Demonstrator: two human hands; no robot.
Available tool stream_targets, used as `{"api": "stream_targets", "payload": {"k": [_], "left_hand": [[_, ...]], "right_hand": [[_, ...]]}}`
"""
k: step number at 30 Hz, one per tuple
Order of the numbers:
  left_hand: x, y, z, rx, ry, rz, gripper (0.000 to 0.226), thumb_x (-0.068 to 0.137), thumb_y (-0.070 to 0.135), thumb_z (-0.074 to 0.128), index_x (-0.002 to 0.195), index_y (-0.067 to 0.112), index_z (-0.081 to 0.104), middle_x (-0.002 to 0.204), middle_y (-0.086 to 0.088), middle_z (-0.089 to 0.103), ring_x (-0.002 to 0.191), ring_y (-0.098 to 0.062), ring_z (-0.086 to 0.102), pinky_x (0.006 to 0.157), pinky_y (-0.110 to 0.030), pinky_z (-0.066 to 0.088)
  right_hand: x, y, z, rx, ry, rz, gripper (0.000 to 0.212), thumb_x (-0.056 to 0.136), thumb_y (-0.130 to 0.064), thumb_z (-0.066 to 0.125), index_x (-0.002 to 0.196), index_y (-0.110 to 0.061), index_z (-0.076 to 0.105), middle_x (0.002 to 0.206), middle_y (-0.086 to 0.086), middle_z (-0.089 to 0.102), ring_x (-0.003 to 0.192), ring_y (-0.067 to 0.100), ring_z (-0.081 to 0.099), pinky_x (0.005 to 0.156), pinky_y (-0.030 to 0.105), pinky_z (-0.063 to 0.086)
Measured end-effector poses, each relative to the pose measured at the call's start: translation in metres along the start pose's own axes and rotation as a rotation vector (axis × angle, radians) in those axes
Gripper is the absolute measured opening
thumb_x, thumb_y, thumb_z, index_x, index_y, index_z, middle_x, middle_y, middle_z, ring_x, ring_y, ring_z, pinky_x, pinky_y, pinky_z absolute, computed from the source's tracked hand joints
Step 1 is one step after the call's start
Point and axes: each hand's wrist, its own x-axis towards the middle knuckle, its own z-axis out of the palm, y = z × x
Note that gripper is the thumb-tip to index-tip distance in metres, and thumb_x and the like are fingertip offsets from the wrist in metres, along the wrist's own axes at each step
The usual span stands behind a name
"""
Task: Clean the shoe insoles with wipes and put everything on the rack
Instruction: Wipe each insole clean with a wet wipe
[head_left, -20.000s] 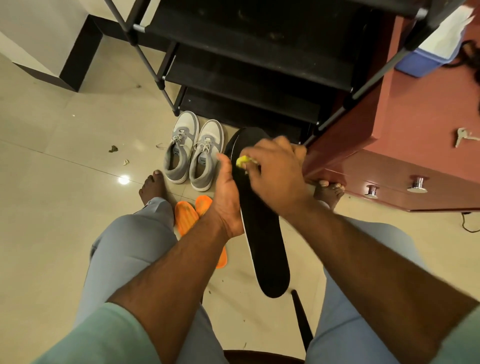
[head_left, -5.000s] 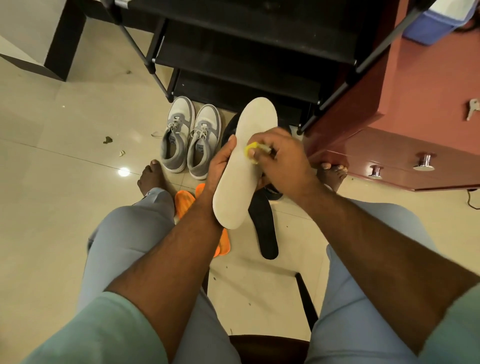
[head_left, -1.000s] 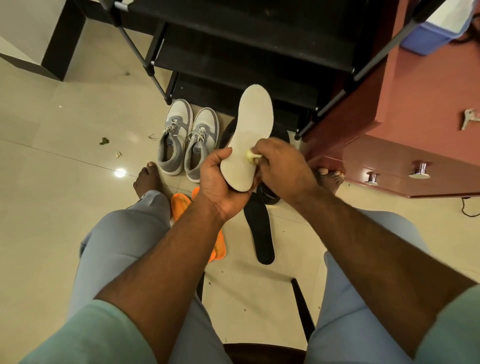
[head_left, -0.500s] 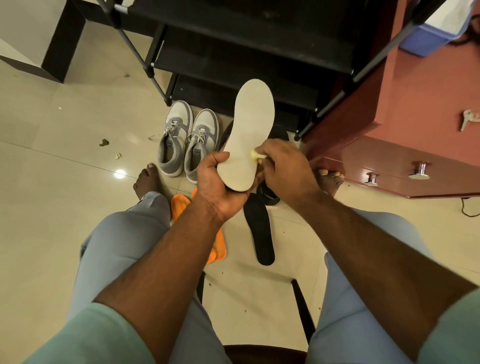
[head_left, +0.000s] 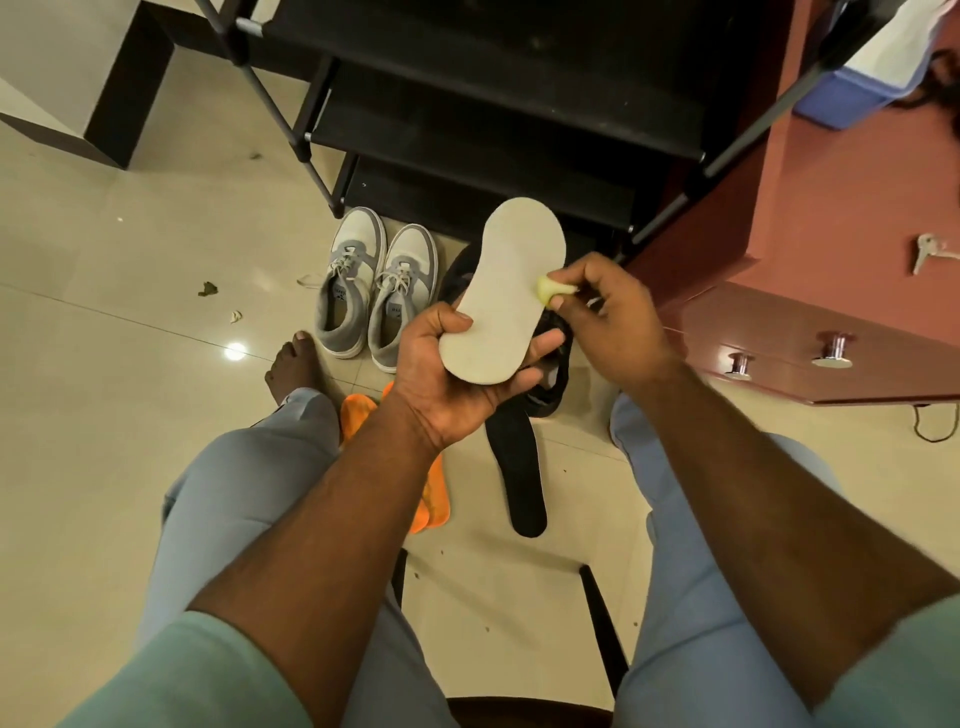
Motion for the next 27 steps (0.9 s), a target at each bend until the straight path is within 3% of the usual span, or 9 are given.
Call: {"api": "stream_targets", "payload": {"k": [3,5,7,10,12,17,22,27], "left_hand": [[-0.003,-0.001,0.005,0.1,0.092,-0.03,0.075,0.064,0.024,0.048,0.137,0.006,0.048,0.094,-0.015,0.067,0.076,-0.031,0.072,0.041,-0.025,0.051],[-0.004,-0.003,0.007,0.137,0.108,-0.029,0.07,0.062,0.025,0.052,0.13,0.009,0.051,0.091,-0.013,0.067,0.072,-0.03,0.072,0.037,-0.023,0.048],[-0.004,-0.003,0.007,0.146,0.111,-0.028,0.069,0.066,0.029,0.054,0.132,0.01,0.049,0.091,-0.012,0.067,0.071,-0.028,0.071,0.037,-0.022,0.046],[-0.003,0.001,0.003,0.126,0.119,-0.034,0.051,0.088,0.04,0.043,0.127,0.01,0.053,0.089,-0.013,0.067,0.065,-0.025,0.068,0.036,-0.021,0.045],[-0.003,0.002,0.003,0.113,0.12,-0.04,0.053,0.097,0.051,0.033,0.12,0.012,0.059,0.088,-0.014,0.067,0.062,-0.022,0.064,0.037,-0.019,0.045],[-0.002,-0.001,0.004,0.126,0.162,-0.048,0.057,0.098,0.059,0.033,0.117,0.013,0.061,0.087,-0.01,0.066,0.059,-0.022,0.062,0.036,-0.018,0.042],[0.0,-0.001,0.001,0.16,0.152,-0.068,0.059,0.097,0.064,0.031,0.115,0.018,0.064,0.088,-0.008,0.063,0.062,-0.02,0.058,0.037,-0.019,0.041],[-0.002,-0.006,0.005,0.167,0.167,-0.106,0.056,0.096,0.059,0.035,0.118,0.014,0.061,0.088,-0.009,0.066,0.058,-0.018,0.057,0.037,-0.018,0.04]], "right_hand": [[0.002,0.005,-0.006,0.0,-0.001,0.011,0.018,0.089,-0.005,0.06,0.098,-0.02,0.061,0.094,-0.015,0.058,0.082,-0.003,0.055,0.071,0.012,0.046],[0.012,0.01,-0.014,-0.006,0.103,0.085,0.015,0.091,-0.006,0.058,0.099,-0.019,0.06,0.093,-0.017,0.057,0.081,0.002,0.056,0.07,0.025,0.05],[0.014,0.01,-0.016,-0.018,0.138,0.111,0.014,0.092,-0.008,0.058,0.1,-0.019,0.06,0.093,-0.018,0.056,0.083,0.0,0.056,0.071,0.025,0.05],[-0.005,-0.003,-0.004,-0.034,-0.042,-0.06,0.019,0.089,-0.003,0.061,0.1,-0.019,0.062,0.093,-0.014,0.057,0.085,-0.002,0.055,0.072,0.013,0.046],[-0.015,-0.005,0.003,-0.107,-0.159,-0.166,0.021,0.087,-0.001,0.063,0.101,-0.016,0.064,0.097,-0.007,0.059,0.09,0.004,0.056,0.076,0.01,0.045],[0.006,0.0,-0.004,-0.199,0.007,-0.009,0.019,0.088,-0.004,0.062,0.103,-0.015,0.064,0.106,0.003,0.061,0.092,0.01,0.053,0.082,0.02,0.048],[-0.014,-0.024,0.007,-0.172,-0.267,-0.265,0.019,0.086,-0.002,0.063,0.103,-0.009,0.066,0.099,-0.009,0.057,0.095,0.007,0.052,0.081,0.014,0.043],[0.023,-0.01,0.0,-0.333,-0.04,-0.036,0.02,0.091,-0.01,0.057,0.109,-0.016,0.061,0.106,-0.008,0.054,0.104,0.015,0.051,0.09,0.035,0.048]]}}
